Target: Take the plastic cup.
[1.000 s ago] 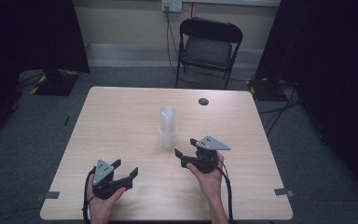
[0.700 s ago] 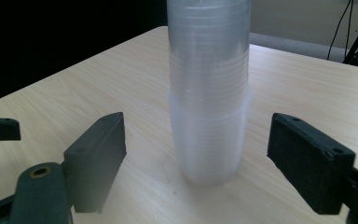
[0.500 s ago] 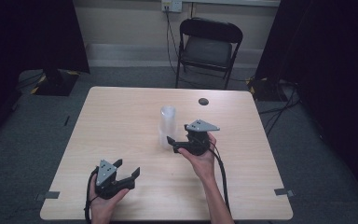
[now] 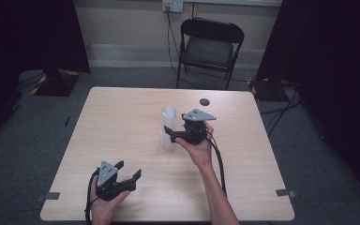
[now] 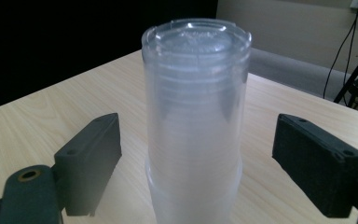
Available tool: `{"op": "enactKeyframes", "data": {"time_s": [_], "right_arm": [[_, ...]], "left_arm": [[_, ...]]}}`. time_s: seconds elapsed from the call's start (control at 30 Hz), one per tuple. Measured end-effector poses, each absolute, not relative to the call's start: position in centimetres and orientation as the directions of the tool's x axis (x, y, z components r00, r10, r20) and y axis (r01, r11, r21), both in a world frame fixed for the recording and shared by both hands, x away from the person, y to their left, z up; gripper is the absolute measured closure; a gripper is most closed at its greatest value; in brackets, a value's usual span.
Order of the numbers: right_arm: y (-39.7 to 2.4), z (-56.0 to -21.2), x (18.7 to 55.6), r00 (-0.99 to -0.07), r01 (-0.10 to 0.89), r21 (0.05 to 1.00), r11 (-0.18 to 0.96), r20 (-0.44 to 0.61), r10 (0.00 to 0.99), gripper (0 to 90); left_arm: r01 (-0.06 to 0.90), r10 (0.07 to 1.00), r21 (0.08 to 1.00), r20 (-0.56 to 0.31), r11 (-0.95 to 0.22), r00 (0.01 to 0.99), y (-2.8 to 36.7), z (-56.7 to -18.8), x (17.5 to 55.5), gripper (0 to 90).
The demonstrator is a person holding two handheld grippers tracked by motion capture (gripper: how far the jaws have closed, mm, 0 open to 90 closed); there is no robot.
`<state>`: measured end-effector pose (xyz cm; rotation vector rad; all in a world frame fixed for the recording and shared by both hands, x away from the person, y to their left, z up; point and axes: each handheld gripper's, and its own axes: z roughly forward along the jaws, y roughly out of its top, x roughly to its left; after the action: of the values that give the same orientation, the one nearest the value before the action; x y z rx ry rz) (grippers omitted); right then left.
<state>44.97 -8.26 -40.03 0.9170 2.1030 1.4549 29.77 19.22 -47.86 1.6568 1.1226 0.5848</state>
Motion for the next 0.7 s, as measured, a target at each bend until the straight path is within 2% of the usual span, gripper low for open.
{"op": "enactKeyframes", "data": {"time_s": [0.1, 0.17, 0.7], "right_arm": [[-8.0, -40.2, 45.5, -0.693, 0.271, 0.933, 0.237, 0.019, 0.721, 16.4], [-7.5, -40.7, 46.2, -0.695, 0.280, 0.926, 0.251, 0.015, 0.719, 16.2], [-5.9, -42.3, 48.3, -0.713, 0.281, 0.921, 0.268, 0.013, 0.701, 17.8]], "left_arm": [[0.393, 0.882, 0.917, -0.136, -0.060, 0.451, 19.2, -47.9, 29.8, 23.4], [0.388, 0.890, 0.917, -0.099, -0.091, 0.445, 19.1, -47.8, 29.7, 23.4], [0.394, 0.888, 0.915, -0.108, -0.087, 0.447, 19.1, -48.1, 29.7, 23.0]]}}
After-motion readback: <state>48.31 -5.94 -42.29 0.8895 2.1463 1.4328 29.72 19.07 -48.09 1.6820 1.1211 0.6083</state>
